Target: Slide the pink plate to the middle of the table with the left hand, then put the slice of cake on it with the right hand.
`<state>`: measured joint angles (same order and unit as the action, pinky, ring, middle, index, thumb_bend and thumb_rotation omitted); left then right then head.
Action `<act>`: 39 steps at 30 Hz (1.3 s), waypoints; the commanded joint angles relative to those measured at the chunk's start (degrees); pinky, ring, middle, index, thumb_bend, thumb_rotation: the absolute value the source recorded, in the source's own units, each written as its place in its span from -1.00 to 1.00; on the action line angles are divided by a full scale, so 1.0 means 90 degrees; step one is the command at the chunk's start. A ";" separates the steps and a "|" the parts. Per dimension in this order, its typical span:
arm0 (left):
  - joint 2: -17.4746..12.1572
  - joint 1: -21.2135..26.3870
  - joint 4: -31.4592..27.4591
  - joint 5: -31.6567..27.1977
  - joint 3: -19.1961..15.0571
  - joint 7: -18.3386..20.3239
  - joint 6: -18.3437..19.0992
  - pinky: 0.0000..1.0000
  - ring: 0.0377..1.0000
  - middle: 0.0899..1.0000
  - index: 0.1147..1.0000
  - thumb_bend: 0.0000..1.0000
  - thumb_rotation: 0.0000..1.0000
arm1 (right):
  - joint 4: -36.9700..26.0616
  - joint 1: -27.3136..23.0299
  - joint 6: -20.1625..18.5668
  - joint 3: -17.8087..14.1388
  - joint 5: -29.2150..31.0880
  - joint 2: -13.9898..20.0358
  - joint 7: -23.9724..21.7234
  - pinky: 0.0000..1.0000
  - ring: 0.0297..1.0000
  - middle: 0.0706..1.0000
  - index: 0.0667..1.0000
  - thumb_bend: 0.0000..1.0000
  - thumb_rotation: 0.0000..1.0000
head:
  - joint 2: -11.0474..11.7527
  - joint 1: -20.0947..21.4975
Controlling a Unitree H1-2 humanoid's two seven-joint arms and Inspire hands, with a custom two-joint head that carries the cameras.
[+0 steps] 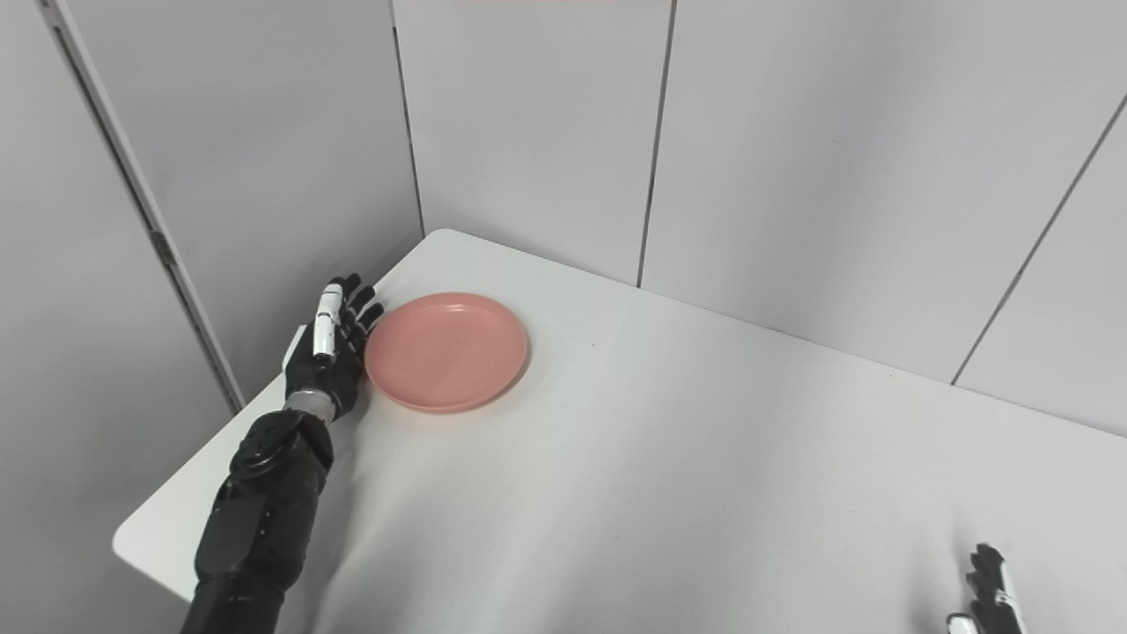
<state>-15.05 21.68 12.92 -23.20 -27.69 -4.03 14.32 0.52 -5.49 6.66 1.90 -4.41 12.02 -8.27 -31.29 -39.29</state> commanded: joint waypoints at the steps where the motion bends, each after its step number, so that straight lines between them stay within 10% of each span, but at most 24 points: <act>1: 0.0111 0.0104 0.0089 0.0018 0.0271 0.0110 0.0116 0.96 0.94 0.93 0.88 -0.31 1.00 | -0.0101 0.0044 -0.0152 -0.0013 -0.0023 0.0035 0.0010 1.00 1.00 0.99 1.00 -0.18 1.00 | -0.0016 0.0043; 14: 0.0453 0.0071 -0.0091 0.0058 0.1218 0.0405 0.0181 0.93 0.92 0.93 0.90 -0.31 1.00 | -0.0221 0.0084 -0.0117 0.0089 0.0035 0.0057 -0.0080 1.00 1.00 1.00 1.00 -0.35 1.00 | -0.0106 0.0334; 39: 0.0860 -0.0029 -0.0786 0.0309 0.2873 0.0856 0.0888 0.86 0.89 0.91 0.86 -0.29 1.00 | -0.0419 0.0098 -0.0130 0.0403 -0.0535 -0.0298 0.0308 0.78 0.85 0.85 0.86 -0.24 1.00 | -0.0639 0.2504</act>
<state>-8.76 21.26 5.43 -20.18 -4.07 0.41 19.41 -2.37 -4.74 4.89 4.63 -8.87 9.94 -4.93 -37.08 -16.80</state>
